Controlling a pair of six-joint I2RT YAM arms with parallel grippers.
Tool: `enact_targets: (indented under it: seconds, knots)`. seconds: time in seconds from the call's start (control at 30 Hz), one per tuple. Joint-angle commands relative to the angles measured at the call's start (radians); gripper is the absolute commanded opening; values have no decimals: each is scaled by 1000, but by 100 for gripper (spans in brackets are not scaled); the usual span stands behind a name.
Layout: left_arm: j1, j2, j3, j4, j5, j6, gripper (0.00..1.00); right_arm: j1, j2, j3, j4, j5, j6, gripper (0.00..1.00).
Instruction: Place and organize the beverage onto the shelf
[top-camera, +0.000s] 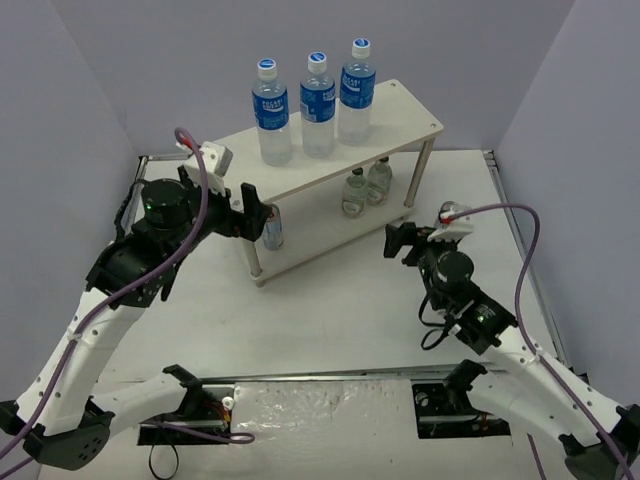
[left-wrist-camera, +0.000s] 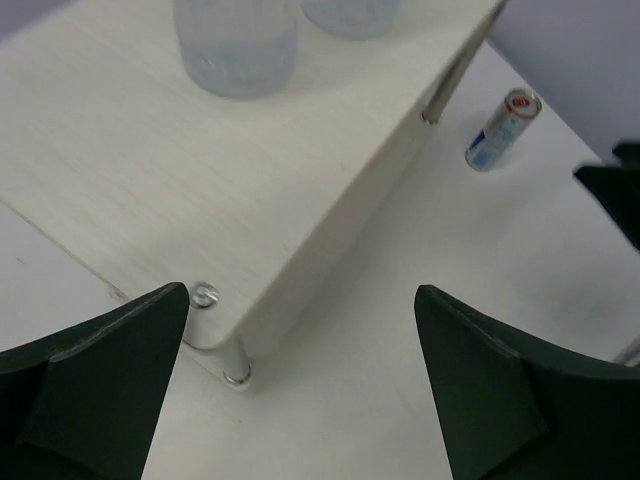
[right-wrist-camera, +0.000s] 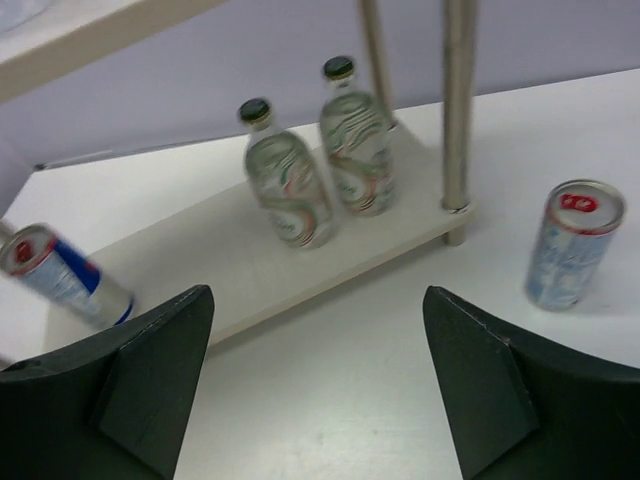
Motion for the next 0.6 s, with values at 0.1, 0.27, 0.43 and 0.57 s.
enact_targets:
  seconds: [0.1, 0.27, 0.43, 0.57]
  knots:
    - [-177, -135, -263, 101, -61, -109, 94, -284, 199, 146, -104, -93, -63, 82]
    - [-303, -208, -377, 127, -158, -145, 94, -598, 232, 141, -110, -293, -53, 82]
    - [-348, -294, -484, 152, -180, -145, 94, -749, 321, 138, -67, -474, -30, 82]
    - [-351, -342, -507, 144, -222, -137, 94, -755, 380, 114, 6, -483, -33, 82]
